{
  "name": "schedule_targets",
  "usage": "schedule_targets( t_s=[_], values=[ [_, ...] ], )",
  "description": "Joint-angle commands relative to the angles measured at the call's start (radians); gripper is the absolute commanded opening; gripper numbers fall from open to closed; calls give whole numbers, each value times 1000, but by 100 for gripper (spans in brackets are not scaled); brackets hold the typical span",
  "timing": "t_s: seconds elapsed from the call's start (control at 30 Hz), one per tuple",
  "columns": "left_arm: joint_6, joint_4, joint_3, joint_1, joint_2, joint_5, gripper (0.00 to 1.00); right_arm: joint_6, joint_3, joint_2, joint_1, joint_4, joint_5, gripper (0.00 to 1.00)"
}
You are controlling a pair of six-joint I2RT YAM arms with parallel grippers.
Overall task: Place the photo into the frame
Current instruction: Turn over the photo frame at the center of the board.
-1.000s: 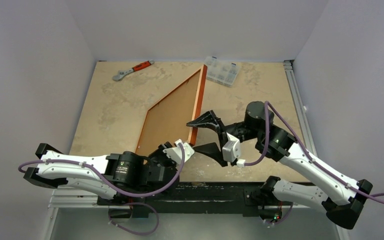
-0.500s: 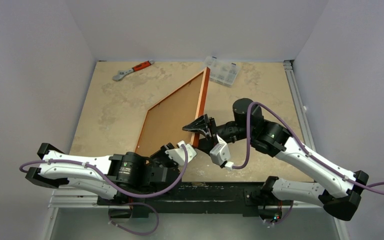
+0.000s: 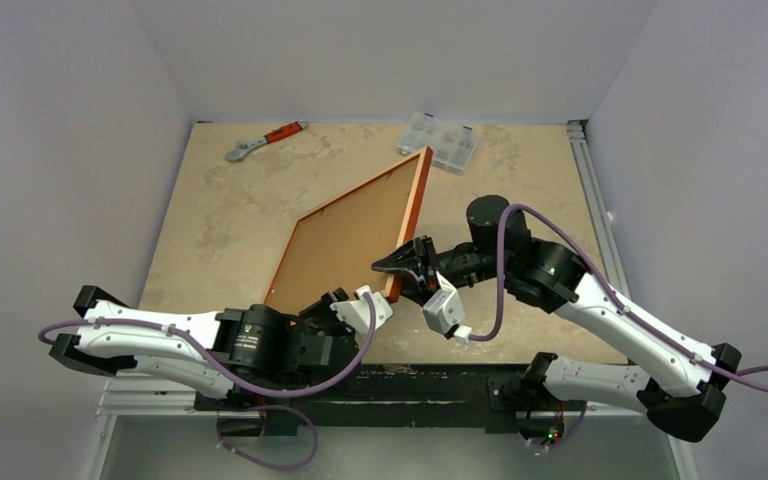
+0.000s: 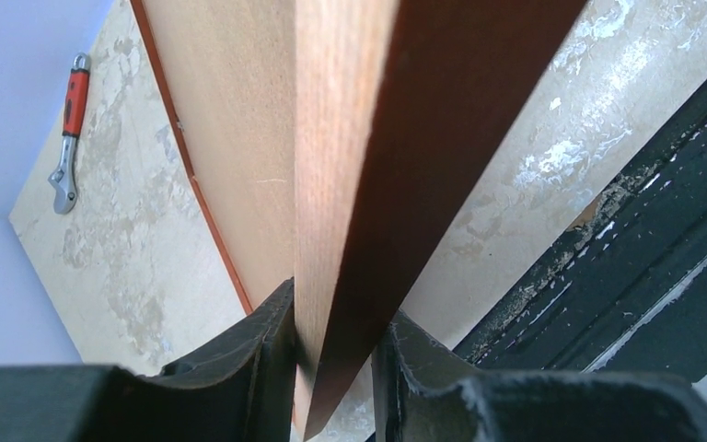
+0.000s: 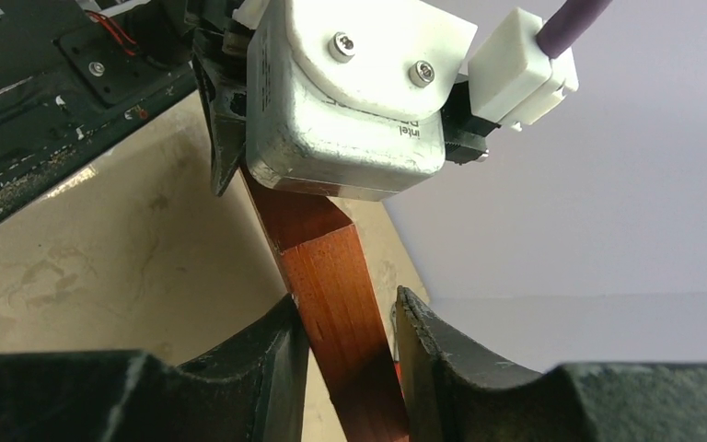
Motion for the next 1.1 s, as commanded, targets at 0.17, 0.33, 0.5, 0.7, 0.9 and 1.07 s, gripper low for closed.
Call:
schedule_targets(
  t_s=[0.17, 0.33, 0.5, 0.7, 0.9, 1.07],
  values=[
    [-226, 63, 85, -12, -47, -4, 63, 131, -22, -55, 6, -21, -44, 0],
    [-244, 69, 95, -12, -80, -39, 78, 181, -52, -84, 5, -8, -30, 0],
    [-234, 90, 106, -13, -113, -70, 79, 265, -77, -109, 5, 21, -41, 0],
    [-173, 173, 138, -14, -159, -80, 79, 354, -118, -134, 5, 57, -44, 0],
    [-73, 390, 85, -13, -246, -48, 79, 533, -206, -184, 5, 202, -30, 0],
    [-33, 474, 51, -14, -285, -45, 79, 663, -245, -206, 5, 261, -6, 0]
  ],
)
